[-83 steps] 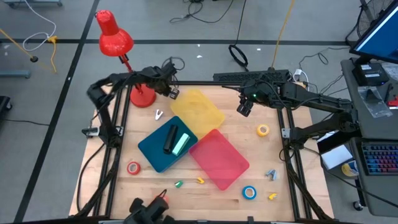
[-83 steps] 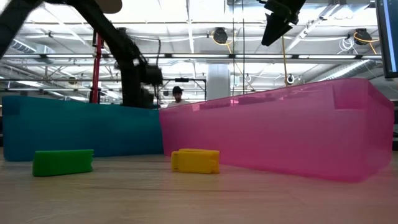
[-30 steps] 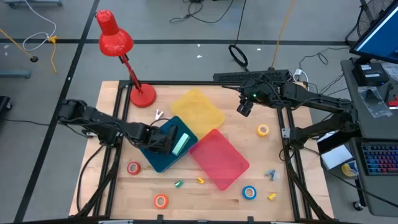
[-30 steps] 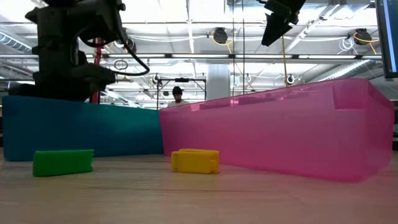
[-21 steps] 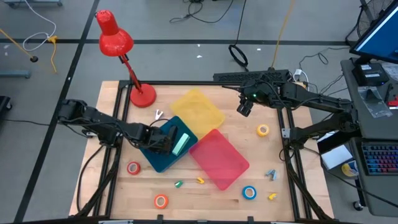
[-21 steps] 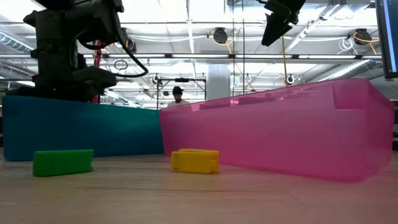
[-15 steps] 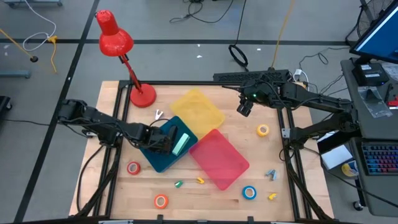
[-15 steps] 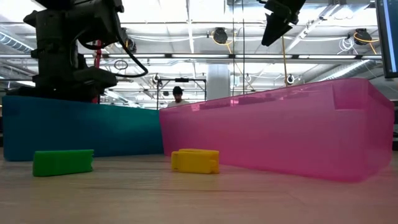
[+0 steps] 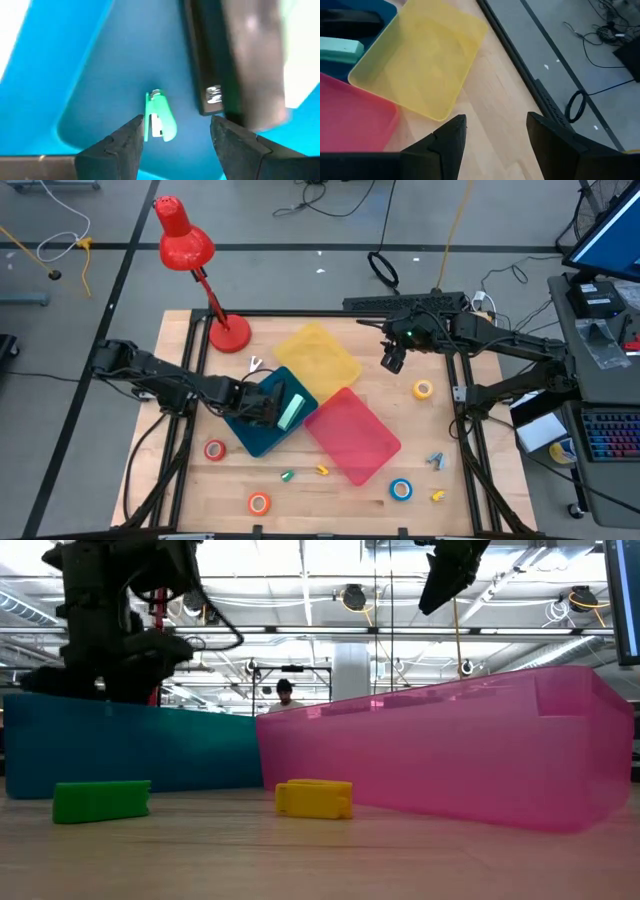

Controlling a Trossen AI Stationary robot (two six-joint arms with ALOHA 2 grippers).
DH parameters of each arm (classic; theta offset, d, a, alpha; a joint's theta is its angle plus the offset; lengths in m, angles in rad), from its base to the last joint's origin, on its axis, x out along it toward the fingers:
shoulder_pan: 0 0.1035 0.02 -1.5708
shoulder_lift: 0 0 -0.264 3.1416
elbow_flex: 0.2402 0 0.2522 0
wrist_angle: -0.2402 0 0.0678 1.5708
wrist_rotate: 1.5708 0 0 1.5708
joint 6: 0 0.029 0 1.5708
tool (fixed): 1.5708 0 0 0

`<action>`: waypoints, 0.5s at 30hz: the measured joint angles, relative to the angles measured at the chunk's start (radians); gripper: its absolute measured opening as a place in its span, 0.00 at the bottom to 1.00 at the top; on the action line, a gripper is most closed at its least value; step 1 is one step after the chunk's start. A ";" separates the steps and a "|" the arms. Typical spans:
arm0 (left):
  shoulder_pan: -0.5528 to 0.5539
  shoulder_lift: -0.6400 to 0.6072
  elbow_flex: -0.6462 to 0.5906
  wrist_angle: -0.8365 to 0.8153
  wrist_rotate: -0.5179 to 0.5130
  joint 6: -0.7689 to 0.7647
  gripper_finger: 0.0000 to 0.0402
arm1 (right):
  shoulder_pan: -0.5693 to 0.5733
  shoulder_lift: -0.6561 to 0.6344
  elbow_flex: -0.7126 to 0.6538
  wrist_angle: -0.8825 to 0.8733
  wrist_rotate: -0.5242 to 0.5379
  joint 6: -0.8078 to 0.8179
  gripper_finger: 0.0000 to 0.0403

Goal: Pick and place Stapler, Stapler remover, tape
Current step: Put the green stapler into the blue bin

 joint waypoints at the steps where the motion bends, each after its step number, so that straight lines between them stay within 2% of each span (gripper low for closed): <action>1: 0.000 -0.006 0.011 -0.003 -0.011 0.012 0.57 | 0.000 0.000 0.000 0.000 -0.001 0.000 0.50; 7: -0.028 -0.042 0.095 0.002 -0.042 0.106 0.57 | 0.000 0.000 0.000 -0.001 0.007 0.000 0.50; 15: -0.166 -0.044 0.199 0.045 -0.073 0.213 0.57 | 0.000 0.000 0.000 -0.001 0.007 0.000 0.50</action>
